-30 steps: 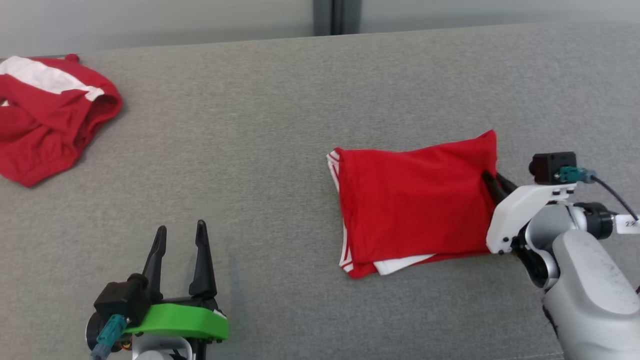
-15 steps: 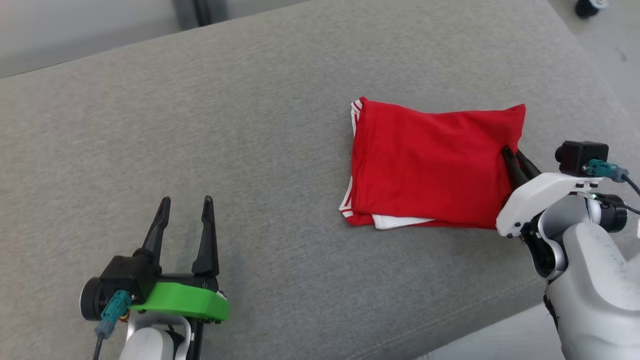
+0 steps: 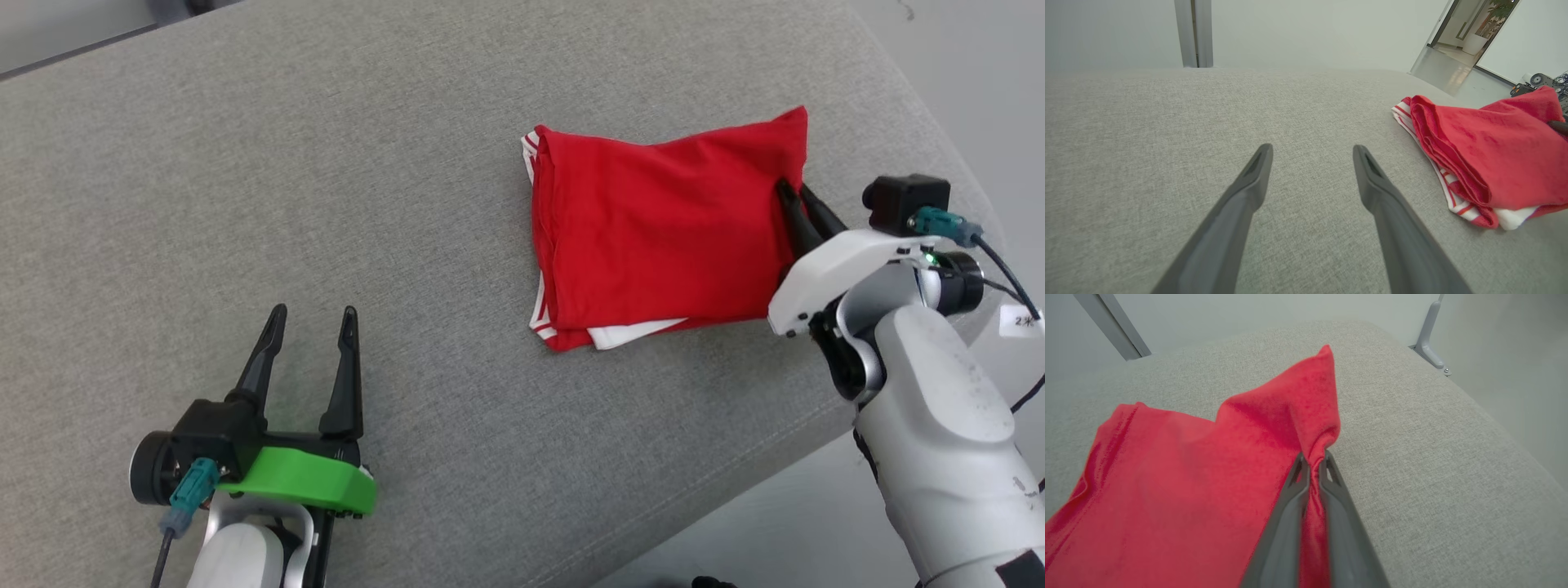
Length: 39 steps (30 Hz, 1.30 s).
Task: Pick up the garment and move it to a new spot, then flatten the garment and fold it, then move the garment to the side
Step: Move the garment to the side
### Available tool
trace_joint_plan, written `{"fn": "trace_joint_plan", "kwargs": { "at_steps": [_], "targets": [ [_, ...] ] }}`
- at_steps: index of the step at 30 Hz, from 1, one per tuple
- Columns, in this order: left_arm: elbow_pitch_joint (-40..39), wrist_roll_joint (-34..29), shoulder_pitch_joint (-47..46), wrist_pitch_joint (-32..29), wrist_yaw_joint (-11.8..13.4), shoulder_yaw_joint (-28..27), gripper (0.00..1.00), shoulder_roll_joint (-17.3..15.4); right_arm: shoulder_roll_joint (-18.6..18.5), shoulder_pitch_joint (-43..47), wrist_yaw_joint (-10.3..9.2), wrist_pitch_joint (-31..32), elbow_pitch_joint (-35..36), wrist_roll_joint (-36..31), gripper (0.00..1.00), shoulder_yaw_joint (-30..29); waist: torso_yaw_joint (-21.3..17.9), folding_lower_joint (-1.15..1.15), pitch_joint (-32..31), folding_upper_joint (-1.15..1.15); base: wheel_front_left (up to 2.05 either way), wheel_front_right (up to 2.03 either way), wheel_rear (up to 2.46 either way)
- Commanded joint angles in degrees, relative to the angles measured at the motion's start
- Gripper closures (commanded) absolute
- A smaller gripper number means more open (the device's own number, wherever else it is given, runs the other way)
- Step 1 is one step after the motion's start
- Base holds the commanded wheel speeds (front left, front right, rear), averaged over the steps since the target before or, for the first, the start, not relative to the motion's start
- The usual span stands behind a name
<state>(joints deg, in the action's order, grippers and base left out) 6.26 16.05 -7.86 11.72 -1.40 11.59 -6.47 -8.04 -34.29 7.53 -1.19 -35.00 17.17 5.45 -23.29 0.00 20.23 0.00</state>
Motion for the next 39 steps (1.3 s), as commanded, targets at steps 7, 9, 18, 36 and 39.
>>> {"fn": "trace_joint_plan", "kwargs": {
  "at_steps": [7,9,18,36,39],
  "targets": [
    [-1.5,-0.6,-1.8,-0.3,0.3,0.6,0.00,-0.8,-3.6,-11.0,-0.09,-0.3,-4.4,2.0,1.00,0.6,5.8,0.00,2.3,0.00,0.00,0.00,0.00],
    [-1.8,-0.8,-2.2,-0.2,0.3,0.9,0.00,-0.7,-5.3,-14.1,-0.09,0.0,-5.9,2.3,1.00,0.6,7.2,0.00,3.1,0.00,0.00,0.00,0.00],
    [-3.3,-1.2,-3.9,-0.3,0.4,1.8,0.00,-1.1,-15.6,-23.2,-0.09,0.6,-13.0,1.5,1.00,-2.4,12.8,0.00,7.3,0.00,0.00,0.00,0.00],
    [-2.4,-0.7,-5.7,0.8,0.5,3.4,0.00,-0.6,-21.4,-29.8,-0.09,-10.8,-23.5,-9.5,0.00,-9.7,17.0,0.00,9.9,0.00,0.00,0.00,0.00],
    [-1.9,-0.4,-5.7,1.1,0.6,3.1,0.00,-0.7,-19.9,-30.2,-0.09,-11.9,-23.8,-10.9,0.00,-9.5,16.9,0.00,9.2,0.00,0.00,0.00,0.00]
  ]
}}
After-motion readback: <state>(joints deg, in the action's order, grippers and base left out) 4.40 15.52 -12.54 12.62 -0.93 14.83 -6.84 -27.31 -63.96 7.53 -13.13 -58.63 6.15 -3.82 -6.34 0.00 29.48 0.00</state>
